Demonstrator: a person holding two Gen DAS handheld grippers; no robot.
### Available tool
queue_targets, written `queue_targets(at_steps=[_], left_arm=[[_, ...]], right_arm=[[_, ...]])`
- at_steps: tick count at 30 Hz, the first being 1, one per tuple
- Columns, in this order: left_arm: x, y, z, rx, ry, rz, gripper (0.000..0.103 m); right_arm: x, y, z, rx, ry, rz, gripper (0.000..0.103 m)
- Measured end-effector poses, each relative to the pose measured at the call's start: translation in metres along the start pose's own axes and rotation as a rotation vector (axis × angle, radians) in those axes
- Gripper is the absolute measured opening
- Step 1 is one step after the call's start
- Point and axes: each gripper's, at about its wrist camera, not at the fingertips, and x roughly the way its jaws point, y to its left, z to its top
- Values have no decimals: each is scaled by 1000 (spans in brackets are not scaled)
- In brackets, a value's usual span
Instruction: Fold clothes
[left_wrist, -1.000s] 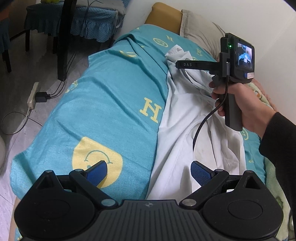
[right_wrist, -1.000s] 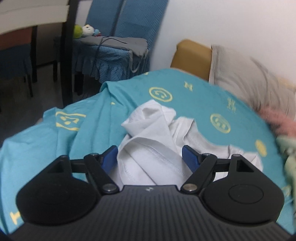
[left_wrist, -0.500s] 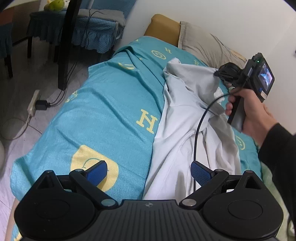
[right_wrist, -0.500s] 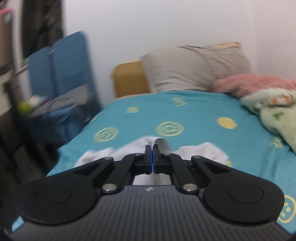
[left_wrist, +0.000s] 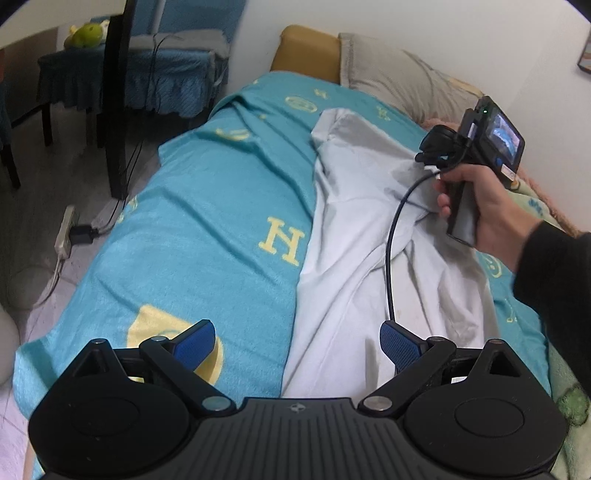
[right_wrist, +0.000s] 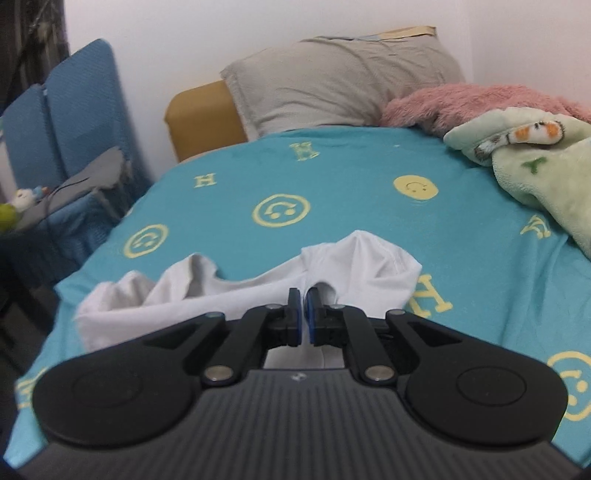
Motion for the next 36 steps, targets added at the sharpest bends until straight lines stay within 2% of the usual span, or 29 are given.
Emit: queue_targets(at_steps=[1,2,4,9,13,14,17,19,22,25,30,33,35,36], left_arm=[[-1,-1,0,8,-4,0,97],[-2,-3,0,15,-9,1,97],[-5,-5,0,31,-17,1,97],[-18,-10,0,76,-27,-28,97],[-35,-14,-1,139,-28,-78,97],[-41,-14,-1,170,-38,-100,98],[-56,-12,-2,165,-37,-155,98],[-61,-9,-3,144,-16,-142,98],[-59,3,-7,83,48,-89,98],[-49,24,-9,-34,131,-58,96],[-31,51,-14,-204,228,-83,89],[-21,55,-22,-236,286,-123,80],[-18,48,-25,-199,323,-153,68],[-19,43,-27,-161,334,-153,56]], right_arm=[[-11,0,1,-5,0,10,39],[-26,0,2,-5,-14,23,70],[-62,-2,2,-3,-60,39,86],[-160,-4,-5,-24,-93,59,84],[-253,-8,-27,-10,-121,79,84],[-275,-9,-35,-11,-111,87,84],[-330,-15,-67,-30,-64,114,84],[-359,-23,-90,-32,-38,129,84],[-385,-39,-123,-1,-5,154,84],[-393,-59,-147,72,41,148,84],[-394,-86,-162,220,67,143,84],[-388,-94,-166,275,86,148,84],[-382,-97,-169,295,121,149,84],[-378,-98,-171,303,141,150,84]])
